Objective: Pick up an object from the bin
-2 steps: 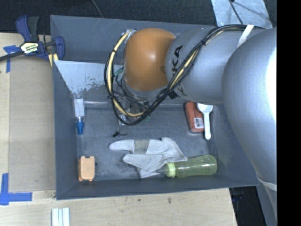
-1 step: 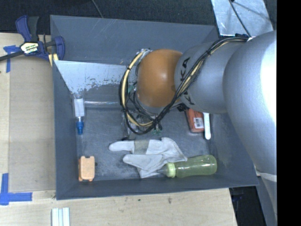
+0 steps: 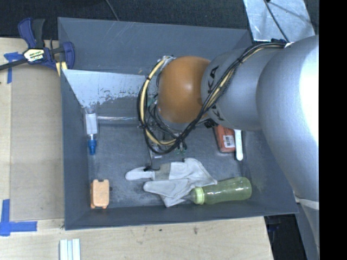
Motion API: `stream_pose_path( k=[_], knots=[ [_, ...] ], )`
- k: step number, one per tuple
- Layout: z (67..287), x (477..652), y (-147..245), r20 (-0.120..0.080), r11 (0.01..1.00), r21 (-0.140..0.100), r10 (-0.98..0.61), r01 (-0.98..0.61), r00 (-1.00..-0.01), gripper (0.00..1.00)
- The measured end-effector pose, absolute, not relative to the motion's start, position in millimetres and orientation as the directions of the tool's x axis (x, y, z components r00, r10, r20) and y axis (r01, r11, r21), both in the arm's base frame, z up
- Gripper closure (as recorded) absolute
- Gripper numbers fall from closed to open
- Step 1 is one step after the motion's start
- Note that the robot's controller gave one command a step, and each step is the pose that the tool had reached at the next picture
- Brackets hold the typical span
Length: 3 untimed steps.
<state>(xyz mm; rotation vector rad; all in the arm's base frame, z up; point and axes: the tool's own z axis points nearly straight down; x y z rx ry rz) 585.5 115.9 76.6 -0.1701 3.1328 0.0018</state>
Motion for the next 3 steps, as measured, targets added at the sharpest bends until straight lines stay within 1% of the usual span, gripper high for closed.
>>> stream_pose_path(
  k=[1, 2, 3],
  knots=[
    [76.6, 585.5, 115.8, -0.004, 0.994, 0.001, -0.108, -0.108, -0.994, 0.0],
    [115.4, 550.5, 92.8, 0.003, 0.995, 0.001, -0.095, -0.095, -0.995, 0.0],
    [141.8, 539.5, 84.7, -0.005, 0.988, -0.001, -0.153, -0.153, -0.988, 0.0]
  ],
)
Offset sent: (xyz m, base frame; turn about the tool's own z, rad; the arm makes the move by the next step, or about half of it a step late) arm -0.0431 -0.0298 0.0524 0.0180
